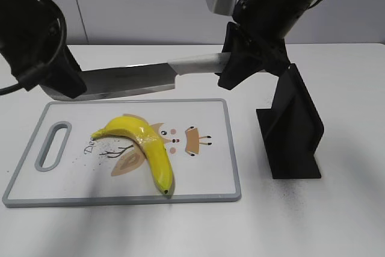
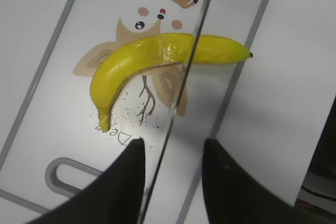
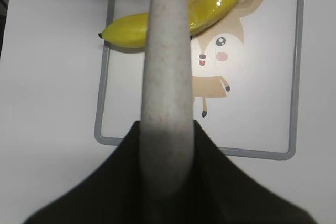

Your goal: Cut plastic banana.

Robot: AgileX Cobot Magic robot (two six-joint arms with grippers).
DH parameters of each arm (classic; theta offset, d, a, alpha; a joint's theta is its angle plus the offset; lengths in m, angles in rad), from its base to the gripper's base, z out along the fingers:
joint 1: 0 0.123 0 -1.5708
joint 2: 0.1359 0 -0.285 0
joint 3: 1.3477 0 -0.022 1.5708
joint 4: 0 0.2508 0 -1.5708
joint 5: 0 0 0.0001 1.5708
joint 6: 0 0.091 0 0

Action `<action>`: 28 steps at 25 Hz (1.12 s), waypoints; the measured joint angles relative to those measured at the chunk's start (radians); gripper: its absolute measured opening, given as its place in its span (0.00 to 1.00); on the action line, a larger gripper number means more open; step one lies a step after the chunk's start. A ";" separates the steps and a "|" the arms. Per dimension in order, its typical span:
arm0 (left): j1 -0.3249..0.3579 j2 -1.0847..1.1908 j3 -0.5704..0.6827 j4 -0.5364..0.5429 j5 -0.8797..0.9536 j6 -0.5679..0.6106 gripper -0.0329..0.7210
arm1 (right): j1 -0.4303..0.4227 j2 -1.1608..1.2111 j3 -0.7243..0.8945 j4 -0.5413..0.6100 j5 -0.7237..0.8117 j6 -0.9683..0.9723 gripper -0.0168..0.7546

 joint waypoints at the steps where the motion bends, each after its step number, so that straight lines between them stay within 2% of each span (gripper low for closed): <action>1: 0.000 0.012 0.000 -0.004 0.000 0.000 0.50 | 0.000 0.000 0.000 0.001 -0.002 -0.001 0.23; 6: 0.000 0.074 -0.002 -0.017 -0.006 0.000 0.27 | 0.000 0.000 0.000 -0.001 -0.003 -0.003 0.23; 8: 0.000 0.090 -0.005 -0.016 -0.011 0.000 0.14 | 0.000 0.000 0.000 -0.004 -0.007 -0.004 0.23; 9: 0.000 0.096 -0.005 -0.015 -0.012 0.006 0.12 | 0.000 0.000 0.000 -0.006 -0.013 -0.004 0.23; 13: -0.001 0.103 0.008 -0.015 -0.045 0.023 0.09 | 0.000 0.000 0.000 -0.015 -0.021 0.018 0.23; 21: -0.007 0.125 0.147 -0.039 -0.250 0.032 0.09 | 0.009 0.061 0.000 -0.083 -0.071 0.025 0.23; 25: -0.008 0.210 0.164 -0.034 -0.304 0.034 0.09 | 0.009 0.161 0.005 -0.097 -0.105 0.025 0.24; 28: -0.008 0.307 0.164 -0.017 -0.378 0.038 0.09 | 0.009 0.257 0.026 -0.103 -0.195 0.021 0.24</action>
